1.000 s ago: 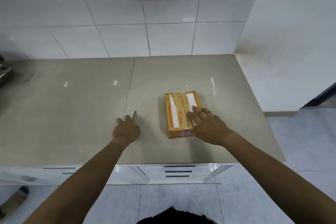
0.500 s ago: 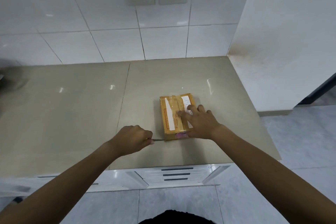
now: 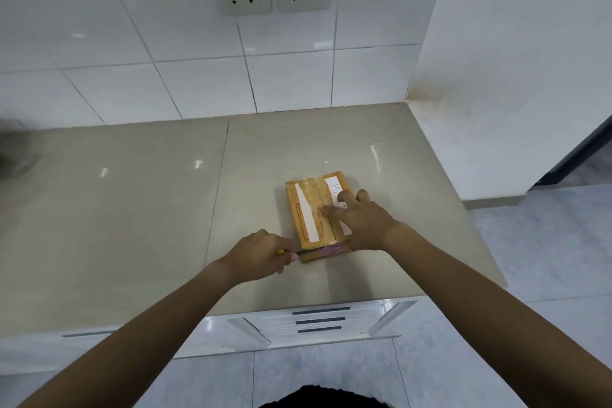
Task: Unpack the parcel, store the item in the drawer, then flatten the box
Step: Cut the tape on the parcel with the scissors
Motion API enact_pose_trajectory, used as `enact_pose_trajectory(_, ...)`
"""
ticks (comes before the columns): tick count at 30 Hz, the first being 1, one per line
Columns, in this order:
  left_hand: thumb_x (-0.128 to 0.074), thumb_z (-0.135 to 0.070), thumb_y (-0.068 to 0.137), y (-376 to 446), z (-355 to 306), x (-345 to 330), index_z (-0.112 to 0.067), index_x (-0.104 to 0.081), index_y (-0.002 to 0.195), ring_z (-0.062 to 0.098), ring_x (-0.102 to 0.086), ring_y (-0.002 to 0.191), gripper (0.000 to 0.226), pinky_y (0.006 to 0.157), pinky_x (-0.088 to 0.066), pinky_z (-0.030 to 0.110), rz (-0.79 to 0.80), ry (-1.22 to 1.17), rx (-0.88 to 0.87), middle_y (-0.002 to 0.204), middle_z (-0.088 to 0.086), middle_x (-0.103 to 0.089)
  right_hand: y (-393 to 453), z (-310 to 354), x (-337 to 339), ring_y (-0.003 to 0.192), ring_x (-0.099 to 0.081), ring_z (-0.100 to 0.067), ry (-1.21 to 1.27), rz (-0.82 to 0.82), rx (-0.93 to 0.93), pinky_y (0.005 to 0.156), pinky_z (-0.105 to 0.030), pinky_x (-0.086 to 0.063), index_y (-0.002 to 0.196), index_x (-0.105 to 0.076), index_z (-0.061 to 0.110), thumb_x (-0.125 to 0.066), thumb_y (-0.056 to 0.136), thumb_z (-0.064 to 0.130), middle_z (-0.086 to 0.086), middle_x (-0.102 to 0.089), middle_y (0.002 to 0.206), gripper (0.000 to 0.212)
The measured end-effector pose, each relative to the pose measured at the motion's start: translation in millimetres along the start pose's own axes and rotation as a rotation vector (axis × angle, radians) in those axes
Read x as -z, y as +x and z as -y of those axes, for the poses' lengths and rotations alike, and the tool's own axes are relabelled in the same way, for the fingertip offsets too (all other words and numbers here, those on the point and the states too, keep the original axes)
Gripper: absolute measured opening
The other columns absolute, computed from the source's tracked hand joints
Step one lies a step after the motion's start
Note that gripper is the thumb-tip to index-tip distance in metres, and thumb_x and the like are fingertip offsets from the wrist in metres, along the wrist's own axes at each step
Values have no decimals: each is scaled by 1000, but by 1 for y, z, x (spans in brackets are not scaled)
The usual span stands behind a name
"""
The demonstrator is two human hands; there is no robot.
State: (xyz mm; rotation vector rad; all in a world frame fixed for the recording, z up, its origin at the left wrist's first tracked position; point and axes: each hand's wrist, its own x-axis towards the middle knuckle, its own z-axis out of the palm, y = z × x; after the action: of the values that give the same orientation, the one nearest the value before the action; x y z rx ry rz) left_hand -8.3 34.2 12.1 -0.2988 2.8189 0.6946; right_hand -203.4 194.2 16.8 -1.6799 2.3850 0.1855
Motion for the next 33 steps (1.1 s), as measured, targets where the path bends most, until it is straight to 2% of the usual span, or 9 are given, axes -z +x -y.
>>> enact_pose_trajectory(5, -49, -39, 97, -1, 6, 1, -19, -67, 90, 9, -64, 69, 28, 67, -52, 27, -17, 55, 4, 82, -4, -73, 4, 1, 2, 124, -31, -33, -8, 8, 5, 93, -43, -49, 149, -21, 34, -69, 78, 56, -11, -27, 146, 89)
enact_pose_trajectory(11, -57, -28, 94, 1, -2, -6, -11, -70, 78, 2, -57, 47, 27, 51, -44, 14, 50, -416, 121, 72, 3, -73, 9, 0, 2, 124, -27, -34, 35, 37, -8, 94, -42, -50, 149, -23, 34, -75, 76, 46, -10, -28, 143, 90)
enact_pose_trajectory(13, -55, -31, 95, -1, -3, -8, -13, -69, 82, 5, -61, 55, 27, 56, -49, 20, 18, -247, 89, 75, 2, -74, 11, 1, 3, 123, -28, -33, 37, 45, -9, 94, -42, -50, 148, -25, 34, -76, 74, 45, -10, -29, 141, 90)
enact_pose_trajectory(16, -51, -37, 96, -1, 0, -13, -17, -66, 92, 22, -66, 63, 25, 53, -43, 25, -218, 398, -106, 80, 2, -71, 13, 0, 4, 122, -28, -33, 41, 52, -8, 94, -42, -50, 147, -27, 34, -76, 73, 46, -10, -29, 140, 90)
enact_pose_trajectory(18, -47, -38, 97, -1, -3, -10, -19, -66, 98, 22, -66, 69, 27, 57, -45, 27, -171, 378, -78, 85, 2, -71, 13, 0, 4, 121, -29, -33, 38, 54, -5, 93, -42, -51, 147, -26, 34, -76, 73, 46, -10, -29, 139, 90)
enact_pose_trajectory(21, -47, -34, 98, 2, -5, -8, -21, -68, 105, 13, -65, 78, 25, 72, -51, 29, 27, 5, -2, 91, -3, -74, 13, 1, 4, 122, -28, -33, 32, 50, -7, 94, -42, -51, 148, -26, 33, -75, 73, 49, -10, -29, 140, 91)
enact_pose_trajectory(28, -49, -19, 97, 0, -11, -7, -18, -60, 119, 23, -66, 72, 25, 62, -49, 28, -136, 633, -218, 94, 5, -70, 13, 1, 4, 125, -28, -34, 27, 53, -24, 98, -44, -48, 148, -27, 33, -76, 73, 50, -11, -28, 142, 91)
enact_pose_trajectory(30, -56, -18, 93, -7, -16, -5, -16, -63, 113, 20, -64, 64, 22, 57, -50, 26, -126, 680, -240, 85, 4, -69, 13, 2, 3, 125, -27, -34, 18, 57, -25, 98, -44, -48, 148, -27, 33, -76, 73, 51, -11, -28, 143, 91)
enact_pose_trajectory(33, -84, -22, 66, -15, -22, -6, -18, -71, 90, 11, -54, 42, 28, 41, -43, 19, -193, 705, -394, 60, -2, -63, 14, 3, 3, 125, -27, -34, 23, 64, -31, 98, -45, -48, 147, -27, 34, -74, 71, 59, -9, -28, 144, 93)
